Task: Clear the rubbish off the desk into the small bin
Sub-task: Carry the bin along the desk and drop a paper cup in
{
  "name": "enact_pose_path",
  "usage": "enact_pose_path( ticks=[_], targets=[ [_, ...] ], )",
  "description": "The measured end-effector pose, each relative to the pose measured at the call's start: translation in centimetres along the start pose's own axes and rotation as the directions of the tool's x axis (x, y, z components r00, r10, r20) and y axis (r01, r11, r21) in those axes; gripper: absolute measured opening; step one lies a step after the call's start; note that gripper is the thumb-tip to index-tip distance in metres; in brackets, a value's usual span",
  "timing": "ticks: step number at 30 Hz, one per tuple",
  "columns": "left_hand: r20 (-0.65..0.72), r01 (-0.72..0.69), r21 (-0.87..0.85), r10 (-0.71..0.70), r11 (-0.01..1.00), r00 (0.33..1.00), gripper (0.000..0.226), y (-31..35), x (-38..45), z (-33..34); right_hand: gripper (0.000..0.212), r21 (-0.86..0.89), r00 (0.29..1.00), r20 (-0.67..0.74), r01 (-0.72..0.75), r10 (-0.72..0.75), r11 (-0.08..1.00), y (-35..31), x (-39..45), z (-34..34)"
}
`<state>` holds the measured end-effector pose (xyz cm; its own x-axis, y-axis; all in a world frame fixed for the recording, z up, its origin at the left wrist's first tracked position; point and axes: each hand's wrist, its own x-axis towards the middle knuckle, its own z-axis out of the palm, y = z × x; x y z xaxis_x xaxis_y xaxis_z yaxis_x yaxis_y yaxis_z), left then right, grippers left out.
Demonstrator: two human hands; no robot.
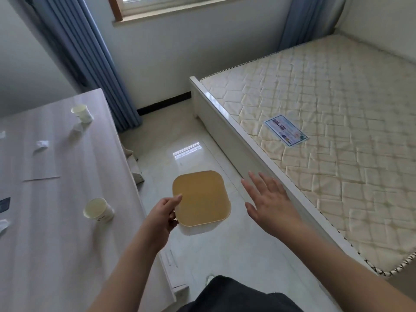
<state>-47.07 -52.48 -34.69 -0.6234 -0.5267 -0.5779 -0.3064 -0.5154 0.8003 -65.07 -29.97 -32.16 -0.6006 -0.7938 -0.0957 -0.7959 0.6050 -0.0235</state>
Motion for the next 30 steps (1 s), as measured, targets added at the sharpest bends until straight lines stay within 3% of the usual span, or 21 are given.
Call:
enact_pose_path(
  ticks=[8,14,22,30],
  targets=[
    [-0.008,0.017,0.008,-0.017,1.0,1.0,0.065,3.0,4.7,-0.1,0.061,-0.001,0.999,-0.003,0.051,-0.051,0.999,2.0,6.8,-0.9],
    [-0.118,0.038,-0.104,-0.05,0.994,0.992,0.047,3.9,8.2,1.4,0.061,0.025,0.991,-0.001,0.134,-0.134,0.991,5.4,13.8,-0.5],
    [-0.26,-0.071,-0.173,0.024,0.982,0.965,0.043,8.1,11.4,6.4,0.061,0.045,0.949,-0.028,0.316,-0.315,0.948,8.8,23.7,-1.6],
    [-0.453,-0.258,-0.307,0.098,0.916,0.886,0.069,11.3,9.1,5.5,0.062,0.062,0.861,-0.019,0.509,-0.508,0.859,5.5,30.8,-2.8]
  ],
)
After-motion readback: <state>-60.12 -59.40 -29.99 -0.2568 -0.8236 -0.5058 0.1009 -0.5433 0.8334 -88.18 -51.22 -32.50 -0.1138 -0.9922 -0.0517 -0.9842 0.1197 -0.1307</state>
